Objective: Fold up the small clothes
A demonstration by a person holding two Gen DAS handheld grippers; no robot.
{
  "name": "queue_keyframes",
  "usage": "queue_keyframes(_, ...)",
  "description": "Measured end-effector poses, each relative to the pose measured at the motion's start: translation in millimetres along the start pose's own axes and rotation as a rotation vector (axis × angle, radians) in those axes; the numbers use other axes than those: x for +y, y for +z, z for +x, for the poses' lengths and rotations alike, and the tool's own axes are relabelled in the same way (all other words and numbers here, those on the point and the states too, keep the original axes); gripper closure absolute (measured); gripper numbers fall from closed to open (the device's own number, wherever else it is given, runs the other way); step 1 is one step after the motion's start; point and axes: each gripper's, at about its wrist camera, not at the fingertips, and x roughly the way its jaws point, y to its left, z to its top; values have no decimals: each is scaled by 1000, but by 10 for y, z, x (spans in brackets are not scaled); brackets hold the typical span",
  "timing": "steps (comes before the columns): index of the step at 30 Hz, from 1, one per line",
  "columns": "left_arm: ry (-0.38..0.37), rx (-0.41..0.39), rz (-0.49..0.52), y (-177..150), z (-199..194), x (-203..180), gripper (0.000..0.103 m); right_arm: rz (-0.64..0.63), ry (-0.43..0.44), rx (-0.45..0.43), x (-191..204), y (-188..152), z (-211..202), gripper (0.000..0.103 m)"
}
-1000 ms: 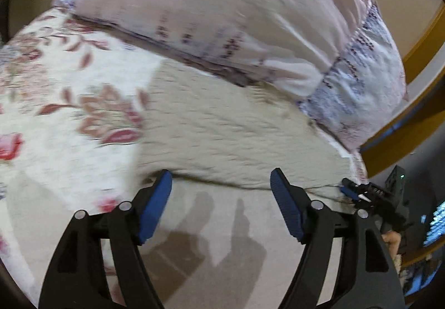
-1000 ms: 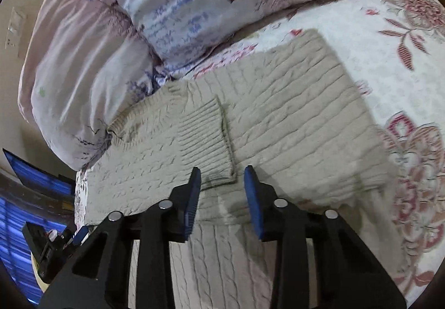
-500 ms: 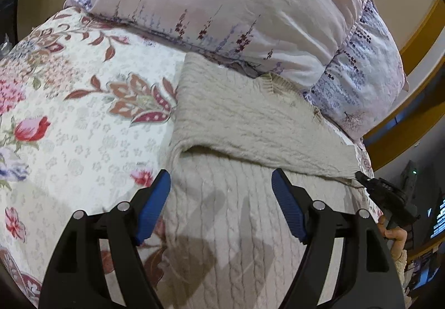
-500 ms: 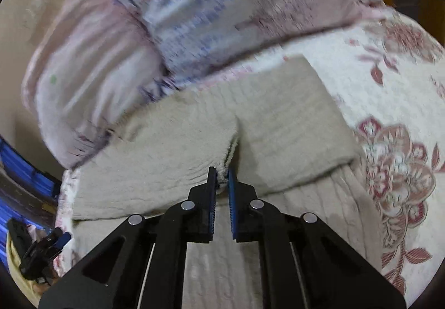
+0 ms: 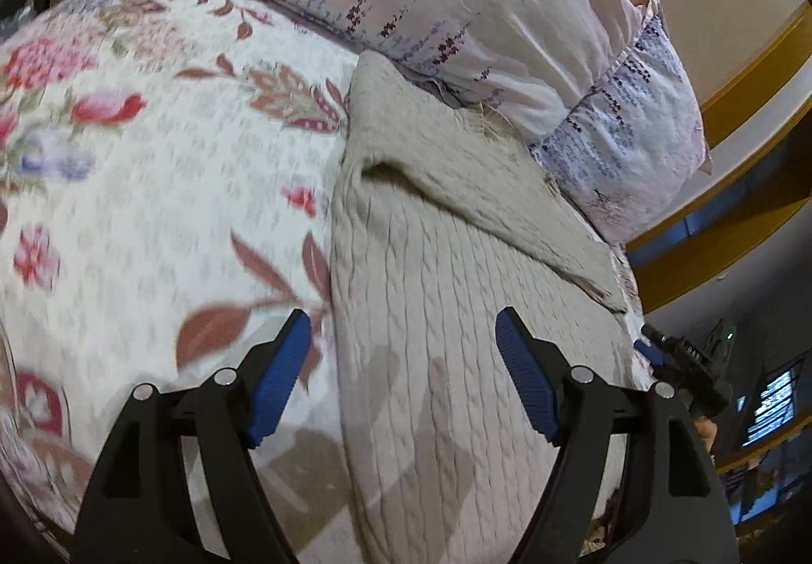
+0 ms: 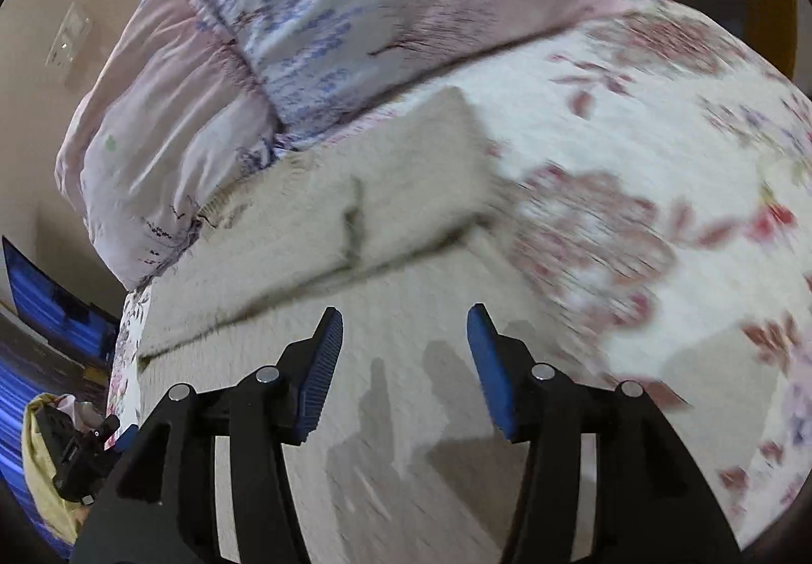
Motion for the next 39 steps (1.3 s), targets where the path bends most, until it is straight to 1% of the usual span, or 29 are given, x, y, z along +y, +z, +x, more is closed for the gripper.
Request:
queue_keyframes(4, -48, -2, -24, -180, -57, 16, 30, 33, -7, 20, -307, -200, -181, 51)
queue_keyframes(7, -100, 8, -44, -321, -90, 16, 38, 61, 33, 57, -467, -362, -257, 59)
queue_keyframes(9, -109, 11, -37, -426, -110, -15, 44, 68, 67, 83, -515, -460, -276, 64)
queue_keyframes(11, -133, 18, -34, -510, -136, -52, 47, 74, 110, 112, -546, -571, -290, 69)
queue_keyframes(14, -178, 32, -40, -652, -201, -104, 52, 80, 194, 146, -564, -711, -314, 70)
queue_keyframes(16, -219, 52, -57, -760, -233, -120, 53, 78, 246, 177, -553, -813, -308, 74)
queue_keyframes(19, -277, 89, -89, -935, -257, -103, 56, 78, 314, 216, -538, -947, -303, 75)
queue_keyframes(21, -314, 106, -104, -1027, -262, -89, 60, 73, 350, 231, -524, -1022, -316, 76)
queue_keyframes(22, -330, 112, -109, -1068, -266, -82, 60, 72, 366, 238, -521, -1052, -320, 77)
queue_keyframes(24, -350, 128, -106, -1131, -266, -97, 60, 67, 402, 258, -496, -1110, -326, 81)
queue_keyframes(25, -350, 139, -92, -1151, -263, -119, 60, 60, 414, 268, -482, -1137, -330, 81)
queue_keyframes(28, -341, 167, -57, -1180, -246, -157, 60, 17, 410, 286, -390, -1197, -338, 82)
queue_keyframes(29, -340, 174, -50, -1183, -233, -172, 63, 6, 407, 290, -375, -1215, -343, 83)
queue_keyframes(30, -339, 180, -45, -1187, -220, -179, 70, -4, 404, 292, -356, -1224, -344, 88)
queue_keyframes(31, -339, 184, -44, -1187, -212, -180, 75, -19, 395, 285, -326, -1226, -348, 92)
queue_keyframes(32, -339, 186, -43, -1180, -208, -182, 86, -30, 388, 272, -295, -1217, -354, 94)
queue_keyframes(33, -331, 183, -40, -1164, -208, -183, 93, -41, 382, 254, -280, -1205, -375, 95)
queue_keyframes(35, -314, 163, -27, -1125, -239, -192, 95, -80, 359, 189, -216, -1157, -456, 95)
queue_keyframes(39, -263, 75, 7, -973, -393, -230, 96, -152, 318, 46, -104, -1038, -640, 95)
